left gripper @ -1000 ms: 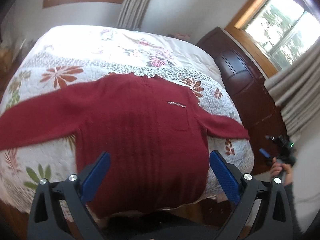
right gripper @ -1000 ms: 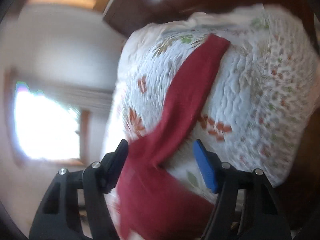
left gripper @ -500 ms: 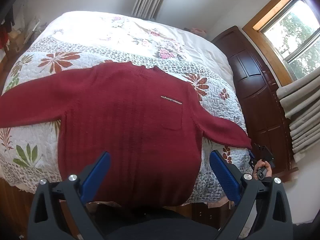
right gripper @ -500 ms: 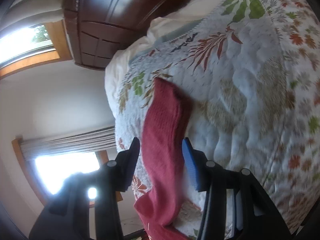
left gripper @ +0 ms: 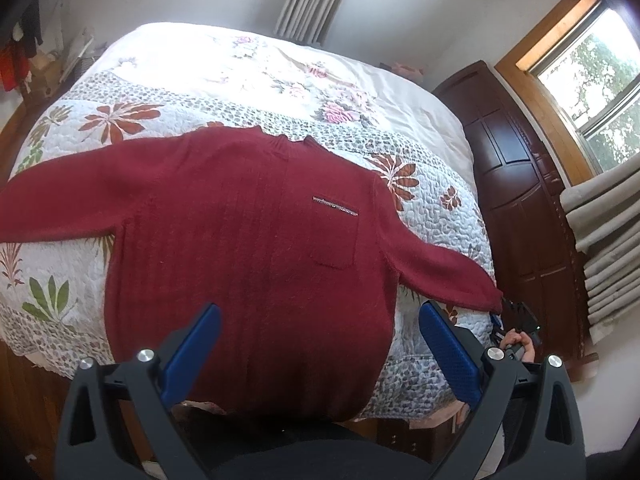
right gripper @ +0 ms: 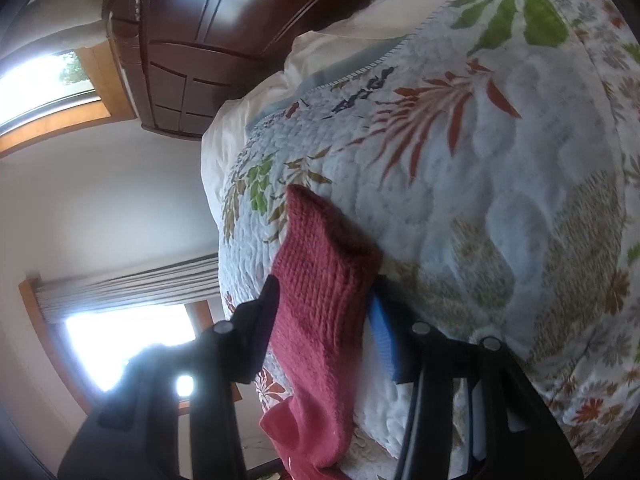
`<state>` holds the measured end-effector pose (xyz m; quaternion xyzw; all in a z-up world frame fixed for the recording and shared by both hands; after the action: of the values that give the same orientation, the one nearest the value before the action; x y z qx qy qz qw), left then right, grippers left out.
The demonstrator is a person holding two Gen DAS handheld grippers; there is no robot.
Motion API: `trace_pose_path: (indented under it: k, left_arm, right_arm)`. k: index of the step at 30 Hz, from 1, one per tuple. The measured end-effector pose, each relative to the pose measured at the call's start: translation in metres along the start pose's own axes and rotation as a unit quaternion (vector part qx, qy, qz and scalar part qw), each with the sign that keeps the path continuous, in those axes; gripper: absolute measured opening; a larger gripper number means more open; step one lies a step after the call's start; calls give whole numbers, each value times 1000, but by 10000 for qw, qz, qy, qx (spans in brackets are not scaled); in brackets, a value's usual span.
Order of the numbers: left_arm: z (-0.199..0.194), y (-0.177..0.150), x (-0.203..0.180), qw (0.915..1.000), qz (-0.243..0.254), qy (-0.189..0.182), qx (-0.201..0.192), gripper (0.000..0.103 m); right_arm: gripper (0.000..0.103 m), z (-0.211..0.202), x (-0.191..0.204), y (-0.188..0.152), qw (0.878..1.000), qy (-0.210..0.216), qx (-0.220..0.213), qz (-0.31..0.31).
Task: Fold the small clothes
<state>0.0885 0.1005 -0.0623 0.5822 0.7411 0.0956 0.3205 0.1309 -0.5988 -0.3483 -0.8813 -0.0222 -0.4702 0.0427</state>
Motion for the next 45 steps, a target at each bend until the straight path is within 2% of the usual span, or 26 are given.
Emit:
trace_pose_path:
  k: [1,2,4,10,14,15,16,18,19,21,24,26,29,33,35,37,41,44,45]
  left_arm:
    - [0,-1,1,10000,-39,-18,-17,99]
    - [0,-1,1,10000,-77,-33,-11,99]
    - [3,-3,5,9997,-187,-136,32,99]
    - [18,-15,34,9957,-765,-439,283,99]
    - [13,-19,55,9900,-1170,-788,-20,99]
    - [10,-19,58,9881,-1229,-918,-110,99]
    - [9,-18,60,9854,-1304,-1083,-142,99]
    - [10,-15,65,9746,-1535,-1624,-125,99]
    - [9,-14,68,9714,-1603,-1748,-149,99]
    - [8,-11,73,9703,-1598,-1810,-173,99]
    - [11,-7,80,9700,-1499,-1915,49,99]
    - [11,-2,92,9717,-1509,-1818,32,99]
    - [15,1,116,9648,-1831,-1887,78,99]
    - [23,4,141,9554,-2032,-2136,182,99]
    - [26,6,148,9543,-2019,-2189,228,99]
    - [31,10,154,9536,-2011,-2222,296,99]
    - [44,25,155,9580,-1781,-2213,386,99]
    - [62,41,150,9625,-1560,-2165,487,99]
    - [70,47,147,9632,-1495,-2173,521,99]
  right_arm:
    - [26,2,2,1,10000,5,25,-37]
    - [20,2,3,1,10000,23,22,-71]
    - [17,1,9,1,9998,37,1,-202]
    - [15,-13,61,-17,9943,214,-81,-1038]
    - [15,-30,117,-45,9815,480,-127,-1848]
    - [15,-36,134,-57,9748,531,-145,-2163]
    - [15,-41,152,-70,9667,555,-175,-2491]
    - [15,-50,180,-99,9516,641,-171,-3000]
    - [15,-52,192,-113,9438,675,-164,-3231]
    - [15,-58,215,-148,9256,741,-124,-3710]
    - [15,-60,244,-209,8946,785,-52,-4398]
    - [15,-56,259,-252,8706,768,38,-4859]
    - [15,-45,269,-317,8339,742,236,-5463]
    - [15,-19,263,-395,8003,629,657,-5927]
    - [15,-4,253,-428,7848,536,878,-6111]
    - [15,16,237,-467,7634,375,1106,-6352]
    - [15,48,204,-529,7307,-3,1432,-6675]
    - [15,70,181,-575,6946,-263,1570,-7016]
    - [15,74,176,-581,6861,-336,1596,-7090]
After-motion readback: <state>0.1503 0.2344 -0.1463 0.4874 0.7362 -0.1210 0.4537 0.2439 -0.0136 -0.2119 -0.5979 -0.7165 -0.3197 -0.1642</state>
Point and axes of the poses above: each gripper's, at about its wrist camera, not at the fingertips, and z roughly the way its jaws point, x to its left, y to its top, the point moved 1 cm from there along z, roughly the way its jaws point, and after that the axes turned 10 degrees about -x, right-handed, at the moved point
